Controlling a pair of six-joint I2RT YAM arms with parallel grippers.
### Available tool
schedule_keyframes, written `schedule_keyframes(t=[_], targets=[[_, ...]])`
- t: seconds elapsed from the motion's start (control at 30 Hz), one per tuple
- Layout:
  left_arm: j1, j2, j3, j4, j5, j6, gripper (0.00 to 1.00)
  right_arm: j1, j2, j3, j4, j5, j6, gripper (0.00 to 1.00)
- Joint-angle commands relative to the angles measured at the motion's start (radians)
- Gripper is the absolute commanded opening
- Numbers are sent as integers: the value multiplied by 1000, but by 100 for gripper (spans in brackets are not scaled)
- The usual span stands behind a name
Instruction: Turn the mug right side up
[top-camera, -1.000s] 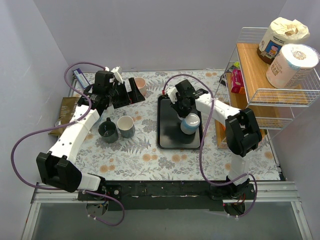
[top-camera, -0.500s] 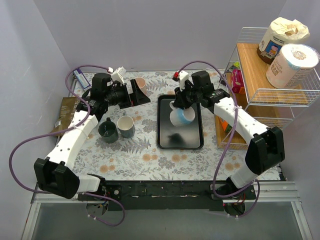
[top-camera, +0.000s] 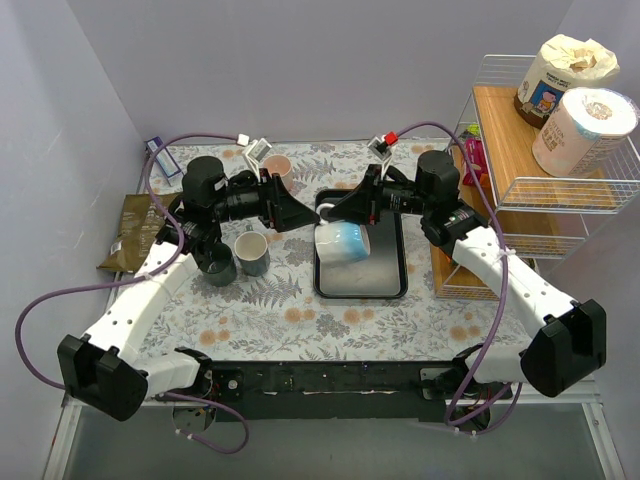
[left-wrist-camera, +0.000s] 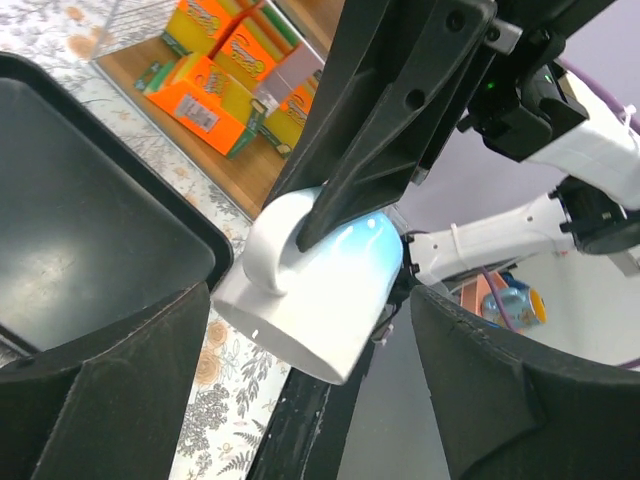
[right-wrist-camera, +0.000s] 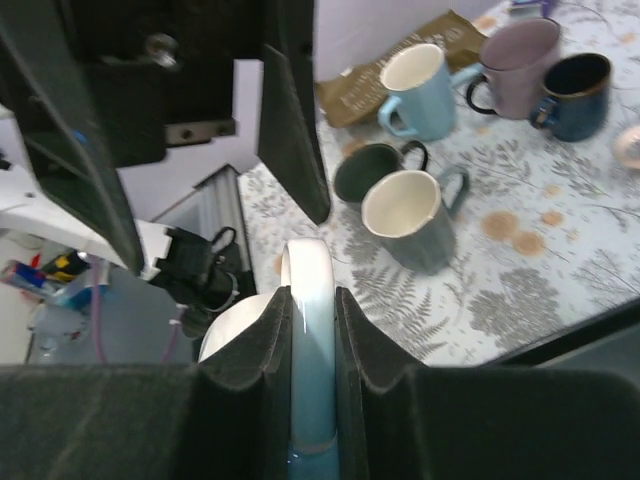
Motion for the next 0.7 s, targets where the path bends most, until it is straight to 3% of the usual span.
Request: schedule_keyframes(t=[0.0,0.07,0.3,0.67], targets=[[-57,8,-3,69,63,19,77,6,-63,-18,225,-107,176,1],[-69,27,3,74,63,25,72,6,-75,-35,267,-112,209,1],[-75,45,11,80,75,33,35,9,-78,-53,353,-143,277,1],[-98,53,-4,115,121,25,28,9,-60,-50,430,-164,343,1]])
